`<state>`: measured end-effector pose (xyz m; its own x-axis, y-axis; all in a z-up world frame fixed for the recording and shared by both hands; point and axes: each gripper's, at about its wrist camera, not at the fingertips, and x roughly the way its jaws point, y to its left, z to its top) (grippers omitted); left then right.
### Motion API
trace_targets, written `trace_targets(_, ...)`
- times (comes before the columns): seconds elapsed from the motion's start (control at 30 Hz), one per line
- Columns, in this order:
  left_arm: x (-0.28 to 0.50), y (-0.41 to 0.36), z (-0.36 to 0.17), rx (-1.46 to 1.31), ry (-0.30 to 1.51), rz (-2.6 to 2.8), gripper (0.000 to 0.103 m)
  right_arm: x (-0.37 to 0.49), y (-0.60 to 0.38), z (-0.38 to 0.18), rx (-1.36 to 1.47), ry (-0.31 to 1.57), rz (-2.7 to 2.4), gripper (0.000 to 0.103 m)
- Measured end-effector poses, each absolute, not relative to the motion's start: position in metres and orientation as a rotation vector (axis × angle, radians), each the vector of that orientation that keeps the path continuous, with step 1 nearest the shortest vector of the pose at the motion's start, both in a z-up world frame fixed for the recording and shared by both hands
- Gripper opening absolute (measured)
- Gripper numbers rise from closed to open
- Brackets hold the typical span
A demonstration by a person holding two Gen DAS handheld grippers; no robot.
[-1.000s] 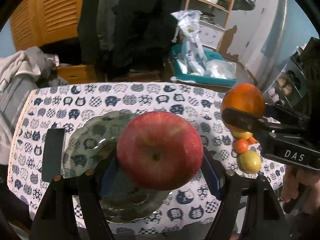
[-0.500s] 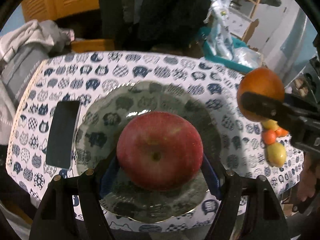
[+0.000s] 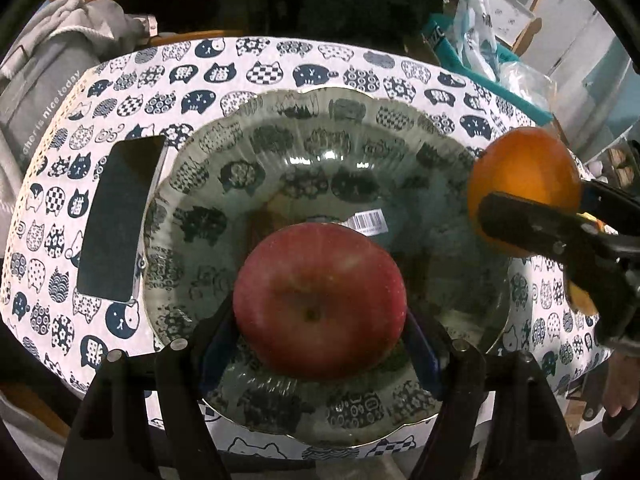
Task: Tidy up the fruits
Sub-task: 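Lower the apple and orange into the glass bowl and open both tools, then withdraw both tools from the bowl back toward the fruit cluster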
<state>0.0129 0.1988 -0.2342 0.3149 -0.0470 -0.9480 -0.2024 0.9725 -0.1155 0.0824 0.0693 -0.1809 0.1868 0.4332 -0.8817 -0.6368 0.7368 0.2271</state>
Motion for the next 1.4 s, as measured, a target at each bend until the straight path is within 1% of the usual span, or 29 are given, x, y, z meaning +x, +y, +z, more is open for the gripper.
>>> trace_targets(0.2, 0.012, 0.193, -0.255, -0.256, 1.337, 0.069, 0.078, 0.076, 0.076, -0.198, -0.232, 1.192, 0.791, 0.07)
trace_targets(0.47, 0.009, 0.192, -0.252, -0.242, 1.321, 0.087, 0.078, 0.072, 0.075, -0.217, -0.27, 1.219, 0.776, 0.07)
trace_targets(0.67, 0.008, 0.198, -0.239, -0.247, 1.301, 0.082, 0.082, 0.071, 0.074, -0.219, -0.258, 1.233, 0.784, 0.071)
trace_targets(0.83, 0.005, 0.194, -0.234, -0.221, 1.286, 0.094, 0.084, 0.075, 0.068, -0.206, -0.201, 1.211, 0.782, 0.071)
trace_targets(1.03, 0.002, 0.186, -0.212, -0.173, 1.214, 0.089, 0.084, 0.077, 0.052, -0.189, -0.165, 1.176, 0.766, 0.071)
trace_targets(1.4, 0.004, 0.166, -0.175, -0.164, 1.113, 0.062, 0.084, 0.071, 0.019, -0.144, -0.189, 1.051, 0.7, 0.071)
